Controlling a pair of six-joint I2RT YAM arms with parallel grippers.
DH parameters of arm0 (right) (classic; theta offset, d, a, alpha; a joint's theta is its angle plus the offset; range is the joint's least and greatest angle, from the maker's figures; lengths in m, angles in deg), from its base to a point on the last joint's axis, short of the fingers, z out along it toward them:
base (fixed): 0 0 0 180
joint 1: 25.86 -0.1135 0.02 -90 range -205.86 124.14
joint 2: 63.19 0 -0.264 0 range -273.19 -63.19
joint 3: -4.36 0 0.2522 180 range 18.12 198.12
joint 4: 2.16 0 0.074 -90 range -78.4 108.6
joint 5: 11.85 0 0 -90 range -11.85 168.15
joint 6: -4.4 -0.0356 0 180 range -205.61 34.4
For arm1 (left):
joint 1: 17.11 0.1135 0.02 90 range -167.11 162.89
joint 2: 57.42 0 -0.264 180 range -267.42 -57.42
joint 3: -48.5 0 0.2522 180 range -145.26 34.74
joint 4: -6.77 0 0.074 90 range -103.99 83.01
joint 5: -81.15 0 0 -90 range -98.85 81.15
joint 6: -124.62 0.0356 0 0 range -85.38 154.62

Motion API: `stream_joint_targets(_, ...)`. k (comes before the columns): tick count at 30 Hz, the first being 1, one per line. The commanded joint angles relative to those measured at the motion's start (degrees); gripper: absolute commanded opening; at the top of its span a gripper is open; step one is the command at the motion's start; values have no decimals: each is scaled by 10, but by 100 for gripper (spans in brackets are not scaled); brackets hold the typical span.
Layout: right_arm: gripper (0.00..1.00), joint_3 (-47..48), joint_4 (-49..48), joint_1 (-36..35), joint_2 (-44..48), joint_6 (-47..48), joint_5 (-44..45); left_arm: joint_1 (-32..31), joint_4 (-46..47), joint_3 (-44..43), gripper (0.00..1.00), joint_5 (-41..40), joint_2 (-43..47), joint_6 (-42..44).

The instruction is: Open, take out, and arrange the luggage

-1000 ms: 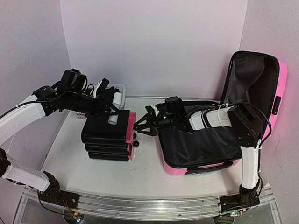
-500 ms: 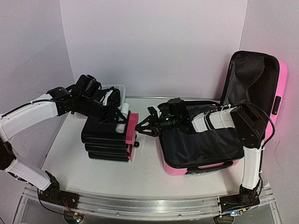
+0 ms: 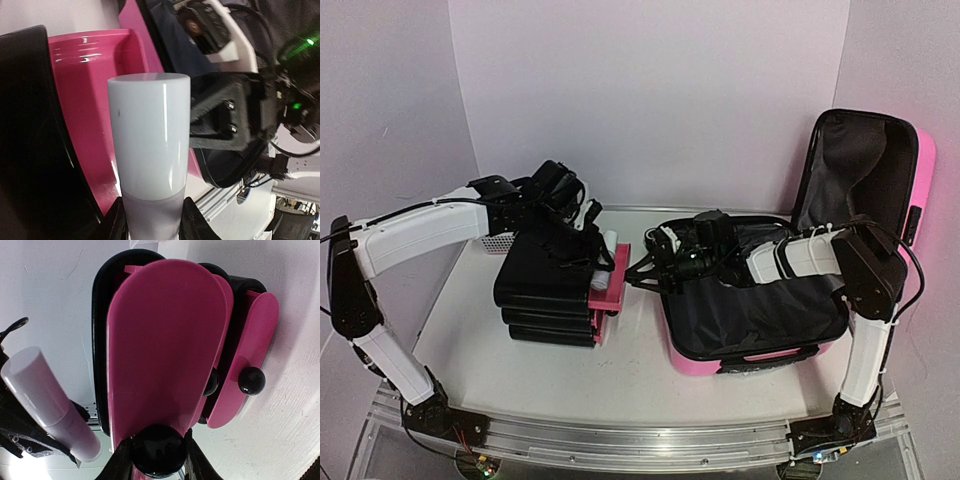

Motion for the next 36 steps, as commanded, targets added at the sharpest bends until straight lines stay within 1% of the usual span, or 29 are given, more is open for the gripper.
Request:
stream_joint_targets(1, 8, 6, -9, 5, 42, 20, -10, 0, -26, -53, 27, -40, -21, -15)
stream_joint_targets(2, 9, 6, -9, 5, 42, 20, -8, 0, -25, -56, 28, -39, -28, -16)
stream_joint_targets(6, 8, 14, -8, 5, 40, 22, -10, 0, -26, -69, 39, -19, -43, -17)
stream_joint_targets(10, 8, 23, -4, 5, 34, 21, -15, 1, -27, -59, 62, -41, -15, 4)
stream_joint_targets(11, 8, 25, -3, 5, 33, 22, -16, 1, -27, -55, 66, -48, -4, 12)
stream_joint_targets(13, 8, 31, 3, 5, 31, 25, -18, 4, -29, -45, 70, -59, 22, 25)
stream_joint_targets(16, 8, 51, 33, -1, 23, 43, -21, 17, -35, -26, 73, -72, 72, 53)
stream_joint_targets(18, 8, 74, 70, -8, 16, 64, -16, 40, -54, -16, 77, -99, 117, 73)
stream_joint_targets(20, 8, 90, 86, -13, 8, 73, -10, 89, -86, -5, 78, -114, 148, 90)
stream_joint_targets(22, 8, 107, 90, -18, 0, 72, -3, 146, -108, 10, 79, -106, 178, 107)
stream_joint_targets(24, 8, 123, 93, -24, -11, 71, 1, 189, -120, 24, 80, -112, 204, 126)
stream_joint_targets(27, 11, 151, 94, -38, -39, 65, 3, 211, -130, 36, 81, -118, 229, 137)
stream_joint_targets(36, 15, 218, 94, -63, -105, 52, 21, 214, -130, 61, 81, -102, 227, 136)
